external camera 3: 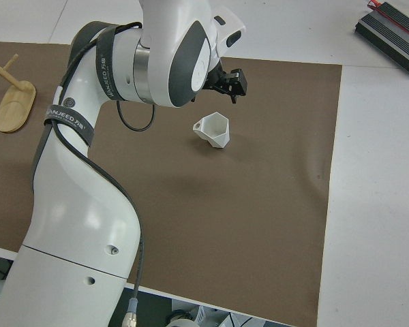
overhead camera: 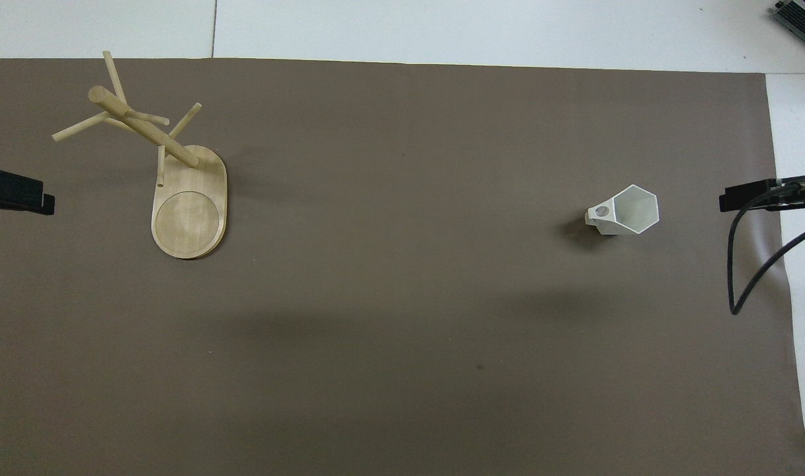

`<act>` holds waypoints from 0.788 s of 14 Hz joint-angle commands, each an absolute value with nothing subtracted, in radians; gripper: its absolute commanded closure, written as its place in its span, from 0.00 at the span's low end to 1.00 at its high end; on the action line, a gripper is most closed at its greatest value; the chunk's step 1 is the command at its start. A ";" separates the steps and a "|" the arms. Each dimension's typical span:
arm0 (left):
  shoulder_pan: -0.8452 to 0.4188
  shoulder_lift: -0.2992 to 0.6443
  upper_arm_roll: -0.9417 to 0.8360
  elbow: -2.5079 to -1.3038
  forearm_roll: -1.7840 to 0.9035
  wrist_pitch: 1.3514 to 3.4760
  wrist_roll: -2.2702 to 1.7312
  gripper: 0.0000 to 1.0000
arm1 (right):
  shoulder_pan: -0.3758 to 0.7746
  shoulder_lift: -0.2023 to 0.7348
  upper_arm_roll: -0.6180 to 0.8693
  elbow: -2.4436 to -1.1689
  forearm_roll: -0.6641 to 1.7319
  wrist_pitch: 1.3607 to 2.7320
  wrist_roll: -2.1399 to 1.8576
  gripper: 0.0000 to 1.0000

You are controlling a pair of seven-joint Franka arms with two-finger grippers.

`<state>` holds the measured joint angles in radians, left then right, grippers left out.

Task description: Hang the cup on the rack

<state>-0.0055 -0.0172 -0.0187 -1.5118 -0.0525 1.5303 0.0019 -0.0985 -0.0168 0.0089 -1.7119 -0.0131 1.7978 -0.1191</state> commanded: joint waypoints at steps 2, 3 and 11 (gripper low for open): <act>0.003 -0.044 -0.021 -1.542 -0.064 1.525 -0.002 0.00 | -0.104 -0.019 0.017 -1.828 -0.017 1.942 -0.118 0.00; 0.003 -0.044 -0.021 -1.542 -0.064 1.525 -0.002 0.00 | -0.104 0.000 0.017 -1.839 -0.017 1.966 -0.121 0.00; 0.003 -0.044 -0.021 -1.542 -0.063 1.525 -0.002 0.00 | -0.104 0.139 0.018 -1.916 -0.017 2.190 -0.120 0.00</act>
<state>-0.0055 -0.0172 -0.0187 -1.5118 -0.0525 1.5301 0.0019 -0.0980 0.1348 0.0099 -1.8836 -0.0131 2.1398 -0.1191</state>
